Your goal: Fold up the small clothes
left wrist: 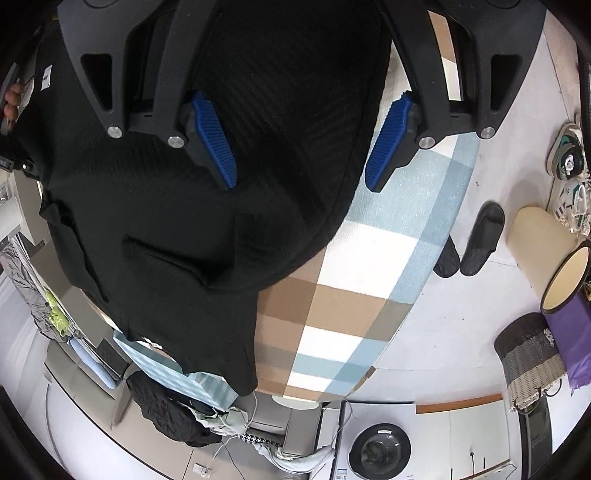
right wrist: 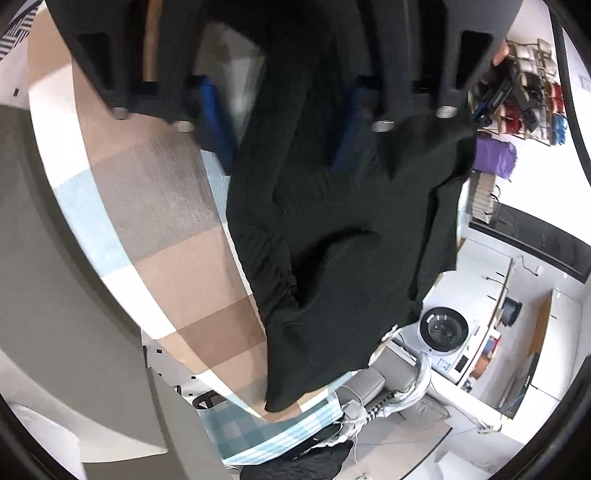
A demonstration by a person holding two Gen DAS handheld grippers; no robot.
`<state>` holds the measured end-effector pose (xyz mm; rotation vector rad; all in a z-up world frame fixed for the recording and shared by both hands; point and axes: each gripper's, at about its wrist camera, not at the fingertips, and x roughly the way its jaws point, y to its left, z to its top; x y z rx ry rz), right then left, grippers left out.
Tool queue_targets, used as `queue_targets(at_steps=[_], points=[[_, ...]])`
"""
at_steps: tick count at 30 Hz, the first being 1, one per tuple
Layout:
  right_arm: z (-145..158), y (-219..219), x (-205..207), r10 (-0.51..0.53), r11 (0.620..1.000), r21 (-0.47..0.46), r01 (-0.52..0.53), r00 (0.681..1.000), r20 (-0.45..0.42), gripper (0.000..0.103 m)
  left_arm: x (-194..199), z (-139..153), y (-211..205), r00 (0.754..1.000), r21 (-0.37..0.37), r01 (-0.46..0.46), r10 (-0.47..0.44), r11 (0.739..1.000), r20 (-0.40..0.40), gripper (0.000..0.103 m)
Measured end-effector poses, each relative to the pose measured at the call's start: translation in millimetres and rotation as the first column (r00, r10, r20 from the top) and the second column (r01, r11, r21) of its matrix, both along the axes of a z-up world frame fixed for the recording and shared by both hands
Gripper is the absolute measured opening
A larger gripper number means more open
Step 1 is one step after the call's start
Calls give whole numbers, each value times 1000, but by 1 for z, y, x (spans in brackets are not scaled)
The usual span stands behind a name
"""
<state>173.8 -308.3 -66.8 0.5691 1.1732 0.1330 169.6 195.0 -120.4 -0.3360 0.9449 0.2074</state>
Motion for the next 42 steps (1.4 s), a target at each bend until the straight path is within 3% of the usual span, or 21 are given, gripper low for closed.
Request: queue_targets(at_steps=[1,4,8,17,24,27,29,31,33,36,37,39,40,42], points=[[1,3,5,10,999,-41,-10,1000,6,20,0,0,-1,1000,0,2,-2,1000,1,70],[1,10,16,24,996,-90,-23,1000,13,7,7,3,-5,1000,-1,1,-1,1000,4,67],[1,14,36,44,988,-147,-40,999,26,5,12,2,-4,1000,-17,-8,8,1000,-1,67],[-2,15,84,58,986,-159,-54,998,22,5,18,3,-3,1000,-17,-10,10,1000,-4,67],[2,6,44,76,985,-154,-77,997,-11,5,24,7,-2,1000,-21,-12,12,1000,3,67],[4,3,21,91,985,-144,-95,995,-28,6,33,14,-5,1000,21,-3,3,1000,10,67],[8,4,14,101,984,-148,-103,995,-17,11,44,18,-8,1000,32,13,-14,999,14,67],[13,4,10,95,982,-160,-97,995,-20,29,60,21,-13,999,53,31,-32,998,21,67],[24,1,7,83,985,-151,-79,996,21,38,75,21,-18,998,69,55,-56,996,12,67],[37,-3,10,41,991,-127,-31,996,81,41,101,12,-24,995,75,97,-95,992,-26,67],[39,-3,12,32,993,-118,-22,995,90,41,108,9,-24,995,68,92,-89,993,-37,63],[39,-2,23,8,994,-113,3,995,98,41,116,2,-21,997,47,74,-72,996,-43,41],[37,0,29,3,993,-115,8,995,96,41,118,-1,-18,997,37,63,-61,997,-49,25],[34,5,41,-3,992,-123,12,997,80,41,117,-4,-10,999,5,45,-45,999,-23,14]])
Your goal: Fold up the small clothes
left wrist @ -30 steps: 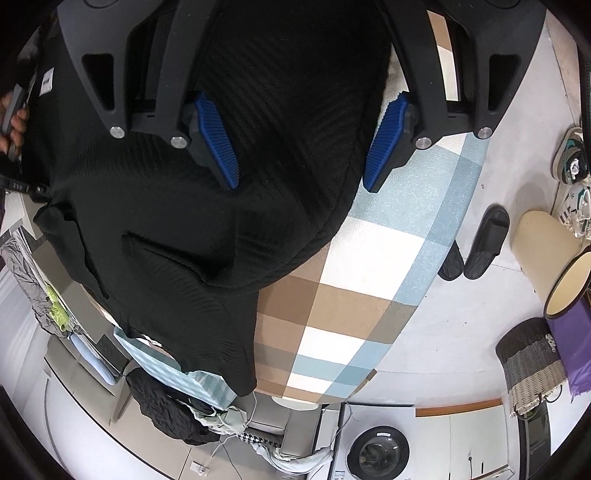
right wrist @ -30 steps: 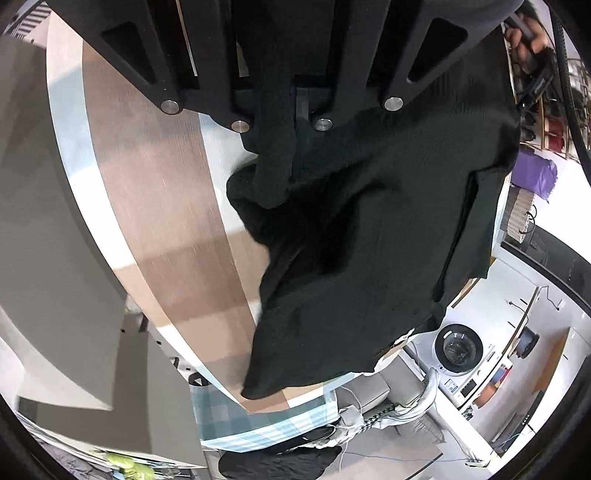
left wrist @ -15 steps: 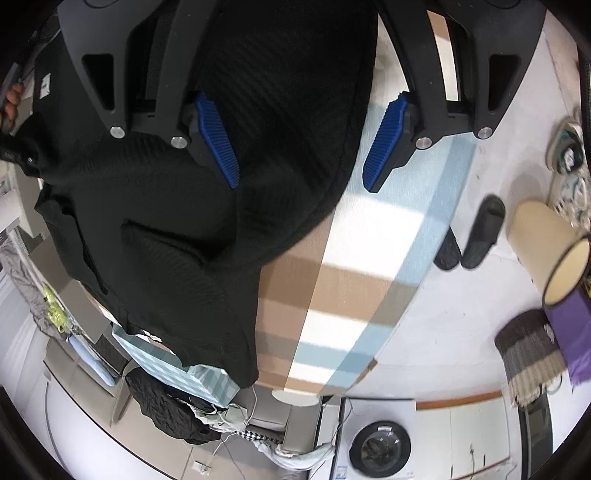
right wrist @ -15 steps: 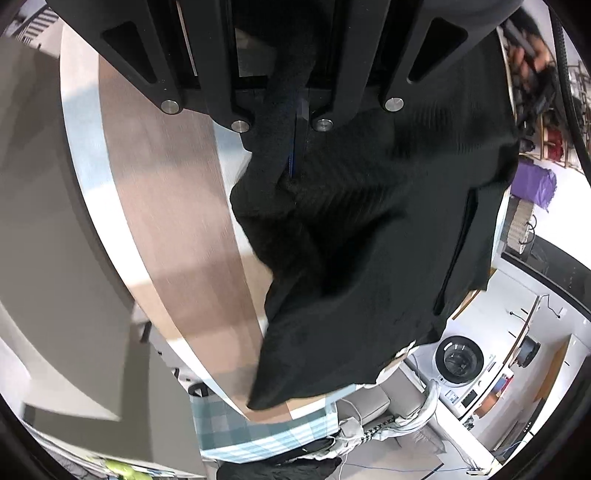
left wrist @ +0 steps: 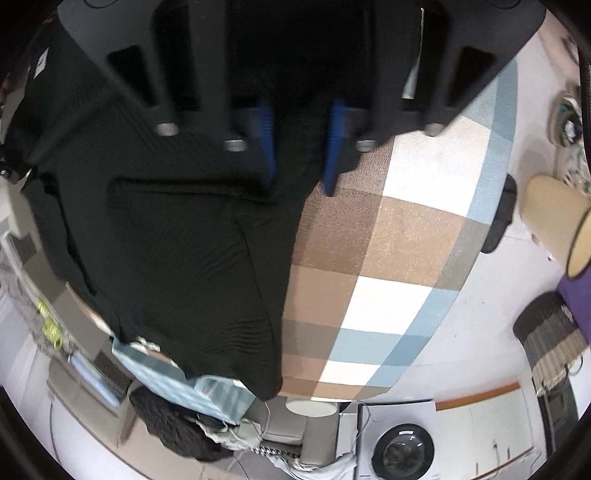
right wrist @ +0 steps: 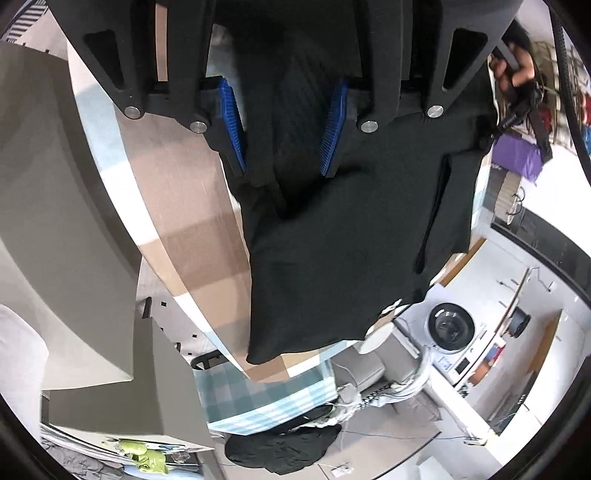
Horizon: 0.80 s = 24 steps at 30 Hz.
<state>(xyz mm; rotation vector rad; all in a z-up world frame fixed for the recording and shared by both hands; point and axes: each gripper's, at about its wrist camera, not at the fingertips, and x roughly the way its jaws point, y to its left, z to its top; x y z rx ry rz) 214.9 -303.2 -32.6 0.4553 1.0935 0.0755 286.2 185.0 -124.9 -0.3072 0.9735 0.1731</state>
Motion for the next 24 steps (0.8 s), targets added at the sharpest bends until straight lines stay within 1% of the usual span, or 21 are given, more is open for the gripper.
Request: queue_targets(at_steps=[1,4,5,6,7,9,11,13,16,17,18,19,20,21,24], points=[[0,0,4,4,1000,3,-4,1000,1,41,-2,0,5,1000,-8,-15,15,1000,15,8],[-2,2,16,0,1000,-21,0,1000,-14,41,-12,3,23,996,-24,-81,82,996,46,6],[0,2,16,0,1000,-22,0,1000,-2,41,-15,4,28,994,-37,-91,93,995,50,6],[2,2,17,0,1000,-25,0,1000,2,43,-18,4,33,994,-55,-94,97,994,50,6],[4,4,17,12,999,-33,-11,1000,10,47,-20,3,36,994,-55,-99,102,994,46,6],[11,8,18,46,998,-49,-44,998,37,47,-22,3,34,994,-38,-95,97,995,41,6],[21,8,18,32,998,-61,-28,997,71,47,-21,3,33,994,-35,-98,99,995,36,7],[26,8,20,29,998,-65,-23,996,89,53,-21,3,32,995,-41,-95,96,995,39,7],[20,11,31,42,997,-63,-38,997,67,53,-21,2,34,995,-47,-94,96,994,37,7],[10,14,38,49,997,-54,-47,998,37,53,-22,1,34,995,-48,-94,96,994,37,7],[3,15,43,47,998,-52,-47,999,13,52,-24,1,34,995,-52,-89,91,995,41,7],[-4,15,48,39,998,-58,-40,999,-15,44,-25,1,34,995,-51,-86,88,995,45,6],[-11,17,52,31,997,-70,-34,999,-40,39,-27,1,33,995,-48,-84,87,995,49,6],[-16,19,55,33,996,-81,-37,998,-52,35,-27,1,33,995,-46,-79,81,996,53,6],[-25,26,63,62,993,-99,-68,996,-63,31,-29,0,32,996,-38,-70,72,997,56,6]])
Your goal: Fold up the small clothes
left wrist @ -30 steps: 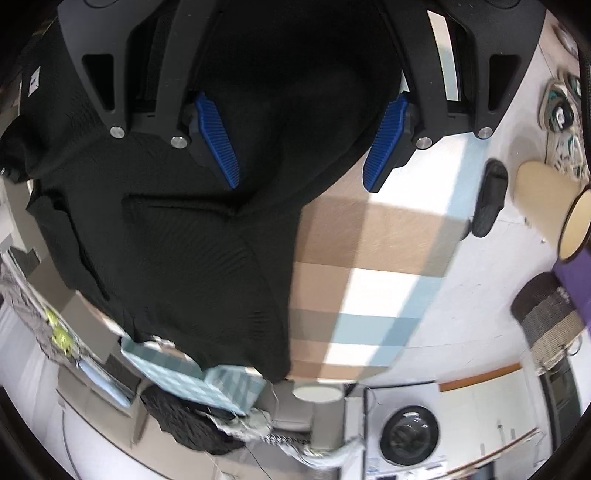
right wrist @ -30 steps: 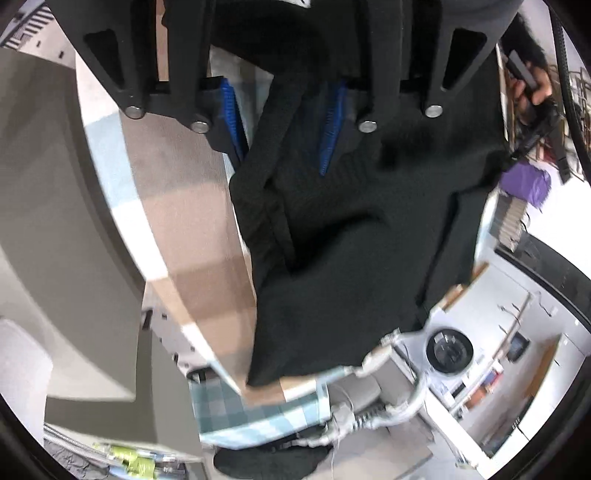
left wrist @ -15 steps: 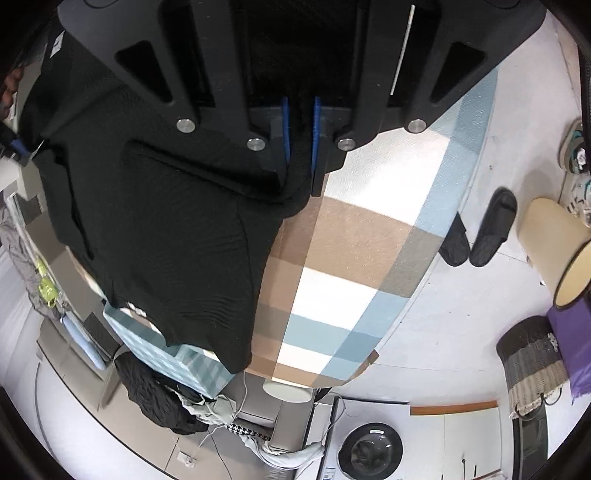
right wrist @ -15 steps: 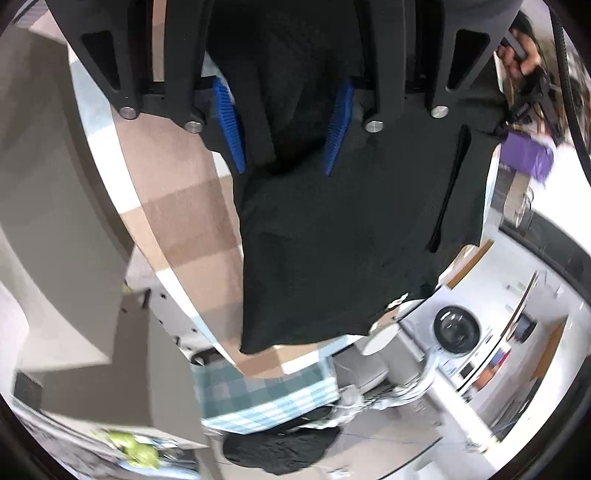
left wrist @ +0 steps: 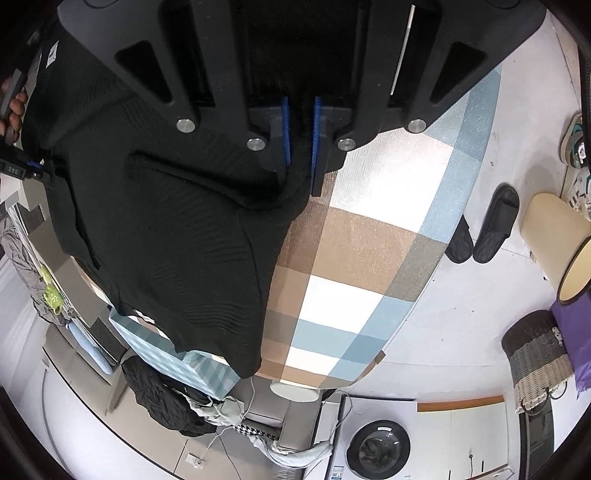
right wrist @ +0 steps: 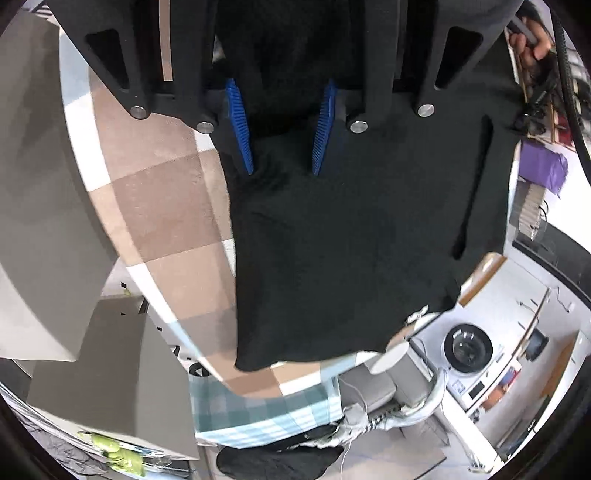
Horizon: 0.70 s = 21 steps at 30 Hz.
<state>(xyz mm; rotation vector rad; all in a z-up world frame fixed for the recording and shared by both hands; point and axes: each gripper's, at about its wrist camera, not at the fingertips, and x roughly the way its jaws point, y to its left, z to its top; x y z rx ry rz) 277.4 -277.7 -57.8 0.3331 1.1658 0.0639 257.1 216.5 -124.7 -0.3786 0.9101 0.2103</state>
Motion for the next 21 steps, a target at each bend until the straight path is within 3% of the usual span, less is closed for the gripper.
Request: queue_targets(at_steps=[6,17,18,19,21], points=[[-7,8,19,40,998,-43,-39,999,12,12,-1,-2,-1,1000,-9,-10,10,1000,-5,5],[-17,15,57,38,997,-62,-37,999,21,12,2,1,5,1000,-9,-25,25,1000,-2,6],[-16,14,57,37,998,-51,-35,999,22,16,-2,5,5,999,-25,-23,24,999,22,6],[-13,11,53,36,999,-32,-35,999,31,26,-6,8,5,999,-29,-23,23,999,32,9],[-1,8,42,41,999,-16,-41,997,62,42,-15,14,3,999,-12,-18,19,1000,35,21]])
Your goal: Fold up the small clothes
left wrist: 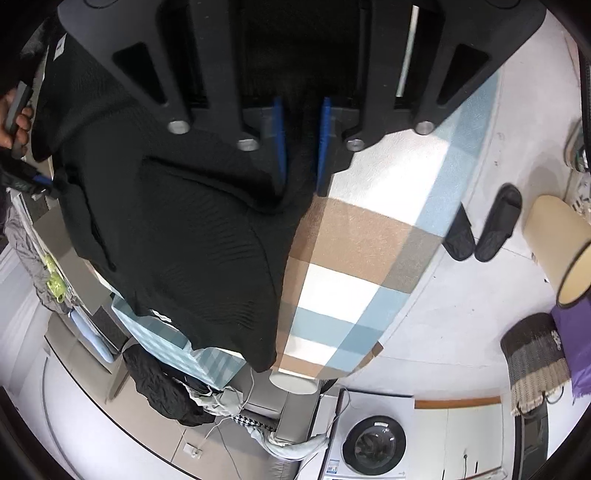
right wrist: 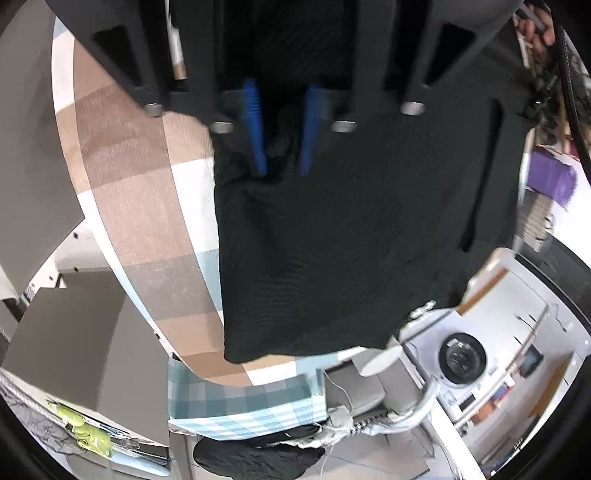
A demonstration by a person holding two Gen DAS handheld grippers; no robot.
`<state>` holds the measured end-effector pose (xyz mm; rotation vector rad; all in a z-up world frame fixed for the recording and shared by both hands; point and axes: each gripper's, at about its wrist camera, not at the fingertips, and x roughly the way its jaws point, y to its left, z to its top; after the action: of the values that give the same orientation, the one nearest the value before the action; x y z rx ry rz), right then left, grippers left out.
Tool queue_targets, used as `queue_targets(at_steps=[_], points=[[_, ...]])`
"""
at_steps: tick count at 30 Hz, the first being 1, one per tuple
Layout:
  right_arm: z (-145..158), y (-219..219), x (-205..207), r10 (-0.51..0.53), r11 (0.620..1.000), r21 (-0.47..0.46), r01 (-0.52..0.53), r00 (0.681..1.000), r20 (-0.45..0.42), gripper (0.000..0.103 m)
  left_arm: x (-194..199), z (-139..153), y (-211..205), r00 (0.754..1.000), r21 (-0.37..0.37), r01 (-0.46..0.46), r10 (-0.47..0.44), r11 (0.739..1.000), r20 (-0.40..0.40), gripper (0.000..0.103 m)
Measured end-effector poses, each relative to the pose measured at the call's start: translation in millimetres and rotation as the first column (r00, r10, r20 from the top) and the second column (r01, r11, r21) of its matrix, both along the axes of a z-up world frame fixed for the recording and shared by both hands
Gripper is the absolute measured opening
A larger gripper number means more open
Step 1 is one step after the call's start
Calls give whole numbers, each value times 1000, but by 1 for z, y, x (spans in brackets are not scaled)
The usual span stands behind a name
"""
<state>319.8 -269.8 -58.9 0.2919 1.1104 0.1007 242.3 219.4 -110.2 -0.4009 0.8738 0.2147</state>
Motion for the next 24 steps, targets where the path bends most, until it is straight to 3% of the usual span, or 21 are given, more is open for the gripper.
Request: queue_targets(at_steps=[2,5,8,10,13,17,24], points=[[16,-2,-16,21,1000,-7,-21,999,47,47,-14,9,-2,1000,15,-8,8,1000,13,42],[36,-8,-48,48,999,5,-49,996,80,56,-37,22,-6,999,27,-4,3,1000,41,63],[51,-18,-86,37,999,9,-38,993,108,70,-63,35,-13,999,74,10,-14,997,51,78],[55,-28,-113,27,1000,9,-29,992,120,79,-83,41,-17,998,104,14,-19,995,54,81],[53,-38,-149,17,1000,-13,-16,992,121,83,-113,43,-19,999,128,8,-13,992,39,82],[34,-53,-198,9,1000,-18,-7,997,76,83,-145,38,-15,999,119,-20,16,993,34,82],[16,-59,-241,73,997,-13,-73,995,70,83,-186,20,-16,999,86,-4,8,996,-38,82]])
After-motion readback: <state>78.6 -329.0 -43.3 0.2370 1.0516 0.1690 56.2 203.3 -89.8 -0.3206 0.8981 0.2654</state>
